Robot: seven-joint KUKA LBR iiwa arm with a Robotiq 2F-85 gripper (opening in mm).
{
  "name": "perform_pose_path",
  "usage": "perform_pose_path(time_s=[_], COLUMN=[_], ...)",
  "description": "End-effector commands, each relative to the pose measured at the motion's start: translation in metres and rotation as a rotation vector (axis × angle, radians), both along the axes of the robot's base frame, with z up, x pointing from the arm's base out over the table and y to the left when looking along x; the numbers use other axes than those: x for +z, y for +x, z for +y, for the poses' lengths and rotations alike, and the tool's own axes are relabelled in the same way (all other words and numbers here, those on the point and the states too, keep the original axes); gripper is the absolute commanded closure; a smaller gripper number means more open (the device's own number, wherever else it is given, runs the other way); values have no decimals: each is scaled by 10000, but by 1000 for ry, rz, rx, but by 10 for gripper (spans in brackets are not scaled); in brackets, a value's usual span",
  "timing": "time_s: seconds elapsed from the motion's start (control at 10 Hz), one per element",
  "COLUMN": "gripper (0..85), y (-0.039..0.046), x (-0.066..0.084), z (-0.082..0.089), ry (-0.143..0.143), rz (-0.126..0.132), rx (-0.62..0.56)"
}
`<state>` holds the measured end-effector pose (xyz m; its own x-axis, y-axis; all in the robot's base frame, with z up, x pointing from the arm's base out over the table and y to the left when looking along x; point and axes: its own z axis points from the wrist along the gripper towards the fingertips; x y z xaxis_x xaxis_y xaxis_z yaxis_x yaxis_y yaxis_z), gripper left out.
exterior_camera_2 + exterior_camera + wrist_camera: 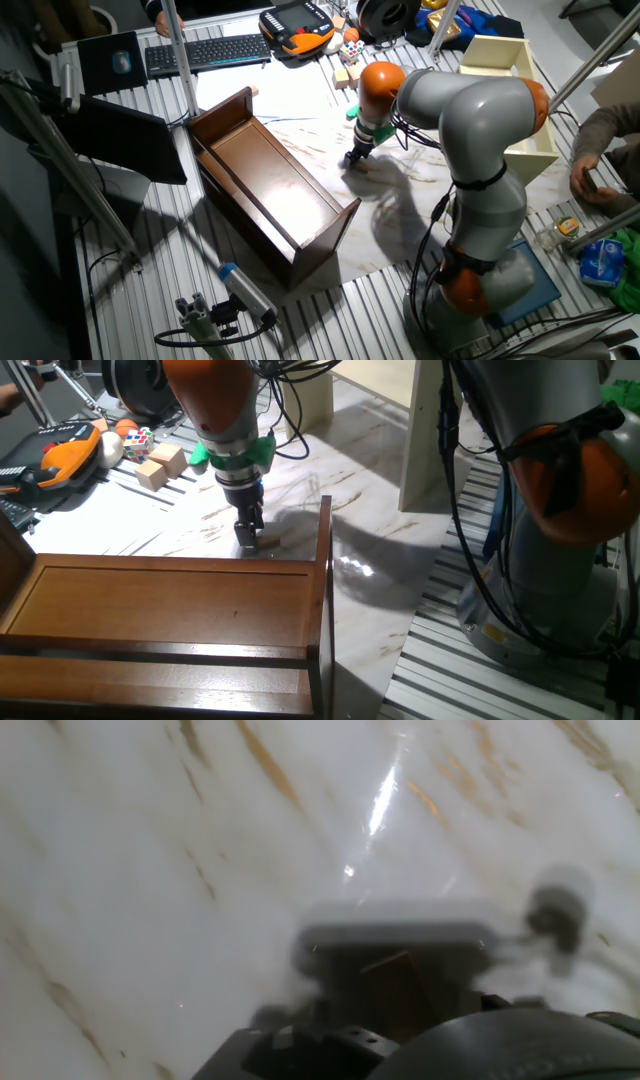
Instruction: Put the object on the shelf
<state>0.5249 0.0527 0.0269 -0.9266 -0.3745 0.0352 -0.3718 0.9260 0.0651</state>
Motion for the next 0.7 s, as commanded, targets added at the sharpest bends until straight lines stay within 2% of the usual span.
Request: perform_pose_path(time_s=[0.0, 0.2, 0.4, 0.6], gripper=[340, 340, 340, 680], y=[-1, 1, 0, -3], x=[-11, -22, -18, -14], z=[-14, -27, -30, -30], ry=[0, 5, -2, -13], rz=[-2, -2, -6, -8], rx=[2, 4, 15, 33])
